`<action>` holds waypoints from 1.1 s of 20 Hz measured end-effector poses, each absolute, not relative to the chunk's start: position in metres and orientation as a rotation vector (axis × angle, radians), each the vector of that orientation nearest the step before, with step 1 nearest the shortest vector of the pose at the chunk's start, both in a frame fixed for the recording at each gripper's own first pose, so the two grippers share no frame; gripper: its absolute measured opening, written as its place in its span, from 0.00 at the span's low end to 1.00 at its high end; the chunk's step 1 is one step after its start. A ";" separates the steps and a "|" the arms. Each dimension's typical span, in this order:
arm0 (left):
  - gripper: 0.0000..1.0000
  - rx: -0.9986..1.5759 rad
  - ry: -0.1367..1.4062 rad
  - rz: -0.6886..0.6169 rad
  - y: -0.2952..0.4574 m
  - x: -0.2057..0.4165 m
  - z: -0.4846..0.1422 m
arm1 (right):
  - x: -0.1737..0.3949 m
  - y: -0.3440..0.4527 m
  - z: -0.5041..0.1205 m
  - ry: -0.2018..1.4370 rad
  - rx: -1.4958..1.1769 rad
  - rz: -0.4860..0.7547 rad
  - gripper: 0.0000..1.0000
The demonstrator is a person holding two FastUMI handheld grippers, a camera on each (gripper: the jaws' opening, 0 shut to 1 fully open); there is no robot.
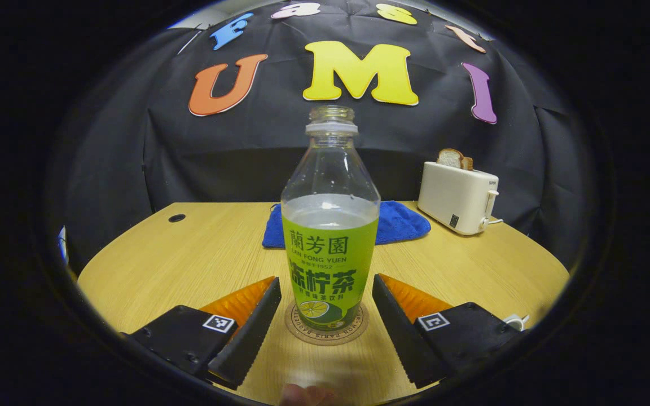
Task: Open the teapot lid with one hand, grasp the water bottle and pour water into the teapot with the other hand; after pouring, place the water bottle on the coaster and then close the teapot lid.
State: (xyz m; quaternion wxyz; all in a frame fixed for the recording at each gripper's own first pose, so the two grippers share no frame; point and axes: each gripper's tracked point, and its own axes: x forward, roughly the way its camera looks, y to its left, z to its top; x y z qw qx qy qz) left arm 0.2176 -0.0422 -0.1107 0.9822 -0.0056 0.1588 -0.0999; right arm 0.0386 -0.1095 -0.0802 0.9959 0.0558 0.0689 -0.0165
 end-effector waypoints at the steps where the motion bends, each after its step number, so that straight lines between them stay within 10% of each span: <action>1: 1.00 -0.014 0.325 -0.199 -0.040 0.214 -0.110 | 0.038 -0.108 -0.080 0.138 0.110 -0.032 0.00; 22: 1.00 -0.026 0.108 -0.044 0.037 0.063 -0.028 | 0.099 0.017 -0.070 0.140 0.003 0.202 0.00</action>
